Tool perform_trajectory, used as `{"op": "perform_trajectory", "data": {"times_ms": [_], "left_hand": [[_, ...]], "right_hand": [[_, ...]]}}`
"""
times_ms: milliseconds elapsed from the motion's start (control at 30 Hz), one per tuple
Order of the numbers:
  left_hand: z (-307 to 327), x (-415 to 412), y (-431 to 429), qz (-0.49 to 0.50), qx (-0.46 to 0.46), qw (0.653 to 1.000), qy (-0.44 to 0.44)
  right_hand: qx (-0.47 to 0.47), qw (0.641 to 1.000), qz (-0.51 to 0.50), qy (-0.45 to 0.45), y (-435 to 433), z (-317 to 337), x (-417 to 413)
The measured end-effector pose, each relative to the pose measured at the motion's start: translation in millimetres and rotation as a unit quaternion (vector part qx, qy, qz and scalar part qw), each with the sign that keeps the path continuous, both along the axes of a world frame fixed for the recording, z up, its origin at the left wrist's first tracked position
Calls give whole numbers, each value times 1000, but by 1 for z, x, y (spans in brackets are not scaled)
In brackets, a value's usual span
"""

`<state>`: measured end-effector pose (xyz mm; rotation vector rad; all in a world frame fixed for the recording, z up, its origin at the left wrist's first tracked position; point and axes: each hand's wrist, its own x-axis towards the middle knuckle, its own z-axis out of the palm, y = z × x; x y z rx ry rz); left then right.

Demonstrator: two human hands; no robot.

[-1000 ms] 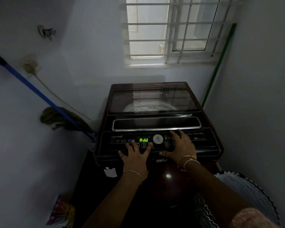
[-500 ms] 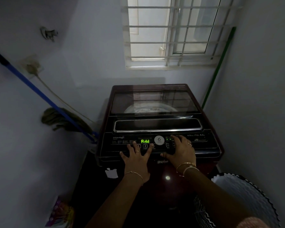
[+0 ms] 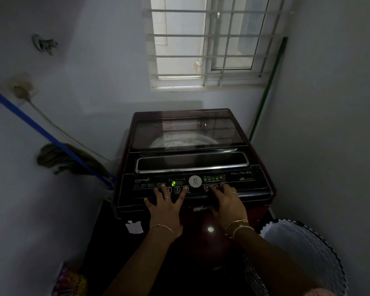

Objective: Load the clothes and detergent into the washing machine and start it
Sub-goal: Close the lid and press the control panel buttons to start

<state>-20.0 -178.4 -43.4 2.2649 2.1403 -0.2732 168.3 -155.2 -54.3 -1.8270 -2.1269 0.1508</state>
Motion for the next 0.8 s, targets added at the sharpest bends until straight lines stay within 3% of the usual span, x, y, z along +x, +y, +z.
{"op": "perform_trajectory", "data": {"times_ms": [267,800], "left_hand": [[-2,3,0,11,1,1000,2],[-7,4,0,15,13,1000,3]], "right_hand": [[-5,996,0,-85,-3,-4,-7],[2,996,12,-93,-1,1,-8]]}}
